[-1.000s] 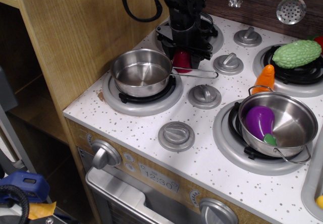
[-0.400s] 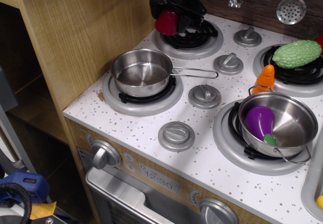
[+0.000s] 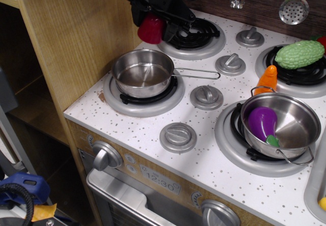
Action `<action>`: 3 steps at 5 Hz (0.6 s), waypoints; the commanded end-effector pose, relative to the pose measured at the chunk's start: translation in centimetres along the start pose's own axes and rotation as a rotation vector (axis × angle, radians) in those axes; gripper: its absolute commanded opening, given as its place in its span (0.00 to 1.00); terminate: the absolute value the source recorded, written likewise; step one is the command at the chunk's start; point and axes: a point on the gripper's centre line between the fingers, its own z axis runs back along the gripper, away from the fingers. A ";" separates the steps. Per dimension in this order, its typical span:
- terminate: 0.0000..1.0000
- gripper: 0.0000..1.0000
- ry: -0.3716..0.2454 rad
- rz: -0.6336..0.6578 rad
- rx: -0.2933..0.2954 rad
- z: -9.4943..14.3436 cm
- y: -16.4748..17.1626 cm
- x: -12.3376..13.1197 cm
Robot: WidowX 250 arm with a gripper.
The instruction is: Put sweet potato in pan which is on stove
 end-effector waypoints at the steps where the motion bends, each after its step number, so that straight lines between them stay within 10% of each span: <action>1: 0.00 0.00 -0.058 0.071 -0.010 1.3 0.8 -1.1; 3: 0.00 0.00 -0.120 0.122 -0.072 -1.8 0.5 -2.9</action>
